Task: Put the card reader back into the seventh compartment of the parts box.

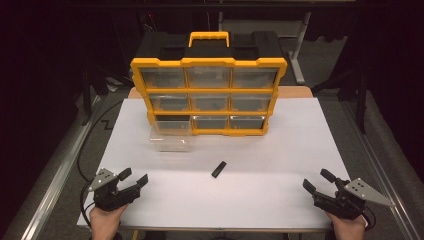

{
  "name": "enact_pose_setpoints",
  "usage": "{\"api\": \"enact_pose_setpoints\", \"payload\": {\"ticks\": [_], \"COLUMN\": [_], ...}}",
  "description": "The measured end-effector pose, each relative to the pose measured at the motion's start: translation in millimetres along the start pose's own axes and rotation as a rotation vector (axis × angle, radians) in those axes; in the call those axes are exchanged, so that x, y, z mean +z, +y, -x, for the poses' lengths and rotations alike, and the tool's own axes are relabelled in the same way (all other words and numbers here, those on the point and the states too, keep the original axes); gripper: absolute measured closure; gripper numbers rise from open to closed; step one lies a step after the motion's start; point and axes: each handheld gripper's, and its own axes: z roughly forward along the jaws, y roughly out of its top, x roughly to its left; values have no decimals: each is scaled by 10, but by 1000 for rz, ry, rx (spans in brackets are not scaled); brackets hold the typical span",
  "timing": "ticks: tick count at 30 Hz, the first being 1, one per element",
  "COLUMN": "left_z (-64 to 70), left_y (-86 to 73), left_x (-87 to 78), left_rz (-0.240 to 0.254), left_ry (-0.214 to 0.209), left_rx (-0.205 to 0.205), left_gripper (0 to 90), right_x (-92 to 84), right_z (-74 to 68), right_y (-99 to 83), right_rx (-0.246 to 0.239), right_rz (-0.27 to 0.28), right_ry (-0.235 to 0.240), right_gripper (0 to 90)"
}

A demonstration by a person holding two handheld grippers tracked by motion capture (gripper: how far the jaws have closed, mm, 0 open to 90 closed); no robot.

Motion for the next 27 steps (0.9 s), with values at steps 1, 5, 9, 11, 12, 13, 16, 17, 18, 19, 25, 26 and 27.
{"api": "enact_pose_setpoints", "payload": {"ticks": [1,5,9,11,12,13,16,17,18,19,25,26,27], "left_z": [3,18,20,23,33,40,57,60,64,66,74,78,84], "left_y": [1,4,5,5,8,10,11,10,8,7,17,20,22], "left_x": [2,5,8,11,16,20,27,26,22,21,33,34,37], "left_rz": [-1,1,1,3,4,3,3,2,2,3,9,8,10], "left_ry": [1,-1,-13,-18,-20,-20,-24,-24,-25,-26,-27,-26,-26], "left_rx": [0,2,-6,-7,-2,1,1,3,5,4,-1,4,4], "left_gripper": [299,300,300,301,302,302,302,302,302,302,301,301,302], "right_x": [3,-7,-3,-1,-4,-3,-4,-3,0,4,5,6,8], "right_z": [0,4,2,3,5,7,10,6,3,-3,9,9,5], "right_y": [-2,-3,0,0,-1,-2,-5,-6,-6,-6,-6,-6,-7], "right_rx": [1,3,5,3,9,10,13,11,8,4,11,8,9], "right_rz": [-1,7,5,3,1,3,-2,-7,-10,-12,-13,-14,-13], "right_ry": [5,-1,-1,-2,-2,1,3,3,4,3,3,3,4], "right_gripper": [237,236,236,236,235,235,234,234,234,234,233,233,233]}}
